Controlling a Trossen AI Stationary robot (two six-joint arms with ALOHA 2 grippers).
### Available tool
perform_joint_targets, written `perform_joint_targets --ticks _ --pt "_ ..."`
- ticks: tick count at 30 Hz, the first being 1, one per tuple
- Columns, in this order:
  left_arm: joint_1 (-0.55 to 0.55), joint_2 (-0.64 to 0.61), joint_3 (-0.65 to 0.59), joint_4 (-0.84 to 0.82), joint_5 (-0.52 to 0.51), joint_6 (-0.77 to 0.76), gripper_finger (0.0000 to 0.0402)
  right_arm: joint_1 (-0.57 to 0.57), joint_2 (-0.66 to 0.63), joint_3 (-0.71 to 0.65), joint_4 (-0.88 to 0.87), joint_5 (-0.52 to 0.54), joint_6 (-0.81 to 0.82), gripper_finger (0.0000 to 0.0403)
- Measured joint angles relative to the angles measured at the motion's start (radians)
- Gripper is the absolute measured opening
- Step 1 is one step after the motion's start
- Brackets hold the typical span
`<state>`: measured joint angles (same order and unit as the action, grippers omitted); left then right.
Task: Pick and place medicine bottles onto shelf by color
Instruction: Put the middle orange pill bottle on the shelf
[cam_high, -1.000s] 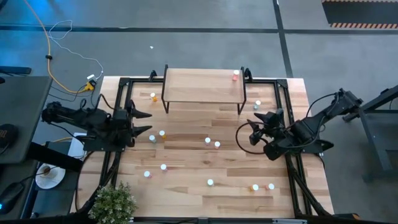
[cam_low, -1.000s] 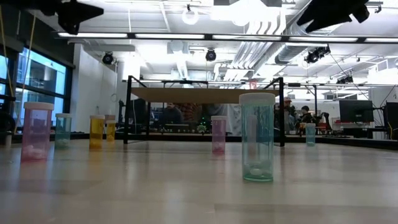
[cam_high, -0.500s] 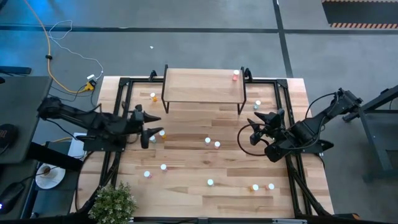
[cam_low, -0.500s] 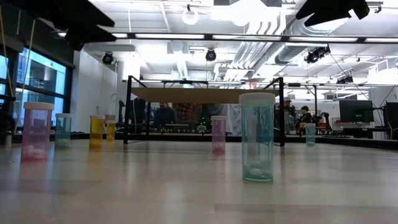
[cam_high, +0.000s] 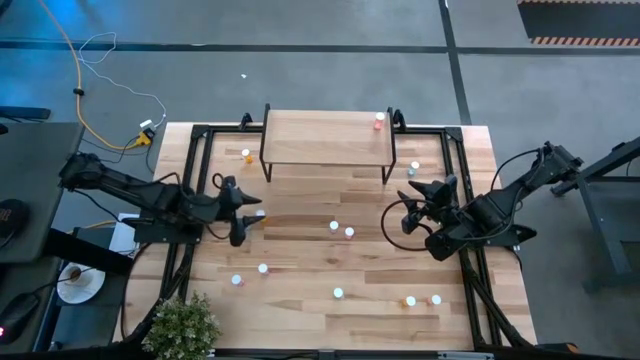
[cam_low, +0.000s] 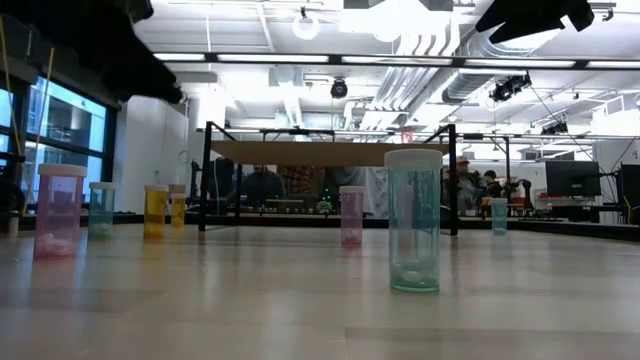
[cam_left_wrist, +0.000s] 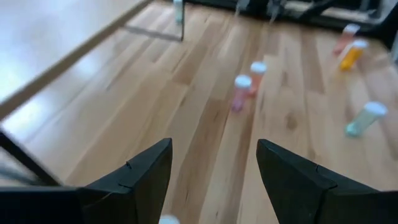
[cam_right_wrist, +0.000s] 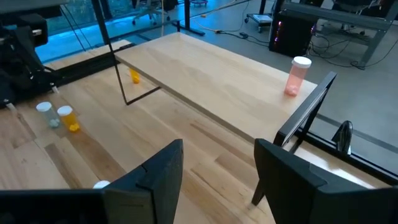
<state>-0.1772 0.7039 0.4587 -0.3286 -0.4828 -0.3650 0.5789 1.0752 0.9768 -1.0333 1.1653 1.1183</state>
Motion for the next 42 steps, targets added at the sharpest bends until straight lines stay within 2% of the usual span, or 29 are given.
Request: perform_joint_targets --ticks 8,14,22,27,42 --pt "0.004 0.076 0.0 -0.043 0.014 -0.018 0.0225 0.0 0.036 0.0 0.0 -0.011 0.0 0.019" --pt "0.066 0.154 0.041 -0.11 0.127 -0.002 0.0225 0.0 0.066 0.0 0.0 -0.011 0.007 0.019" --pt "0.149 0.249 0.138 -0.261 0.183 0.079 0.0225 -0.001 0.066 0.0 0.0 -0.01 0.007 0.019" --pt "0.189 0.305 0.139 -0.262 0.274 0.088 0.0225 -0.001 0.066 0.0 -0.001 -0.01 0.002 0.019" --pt "0.248 0.425 0.139 -0.274 0.262 0.089 0.0225 -0.001 0.066 0.0 -0.001 -0.012 0.0 0.019"
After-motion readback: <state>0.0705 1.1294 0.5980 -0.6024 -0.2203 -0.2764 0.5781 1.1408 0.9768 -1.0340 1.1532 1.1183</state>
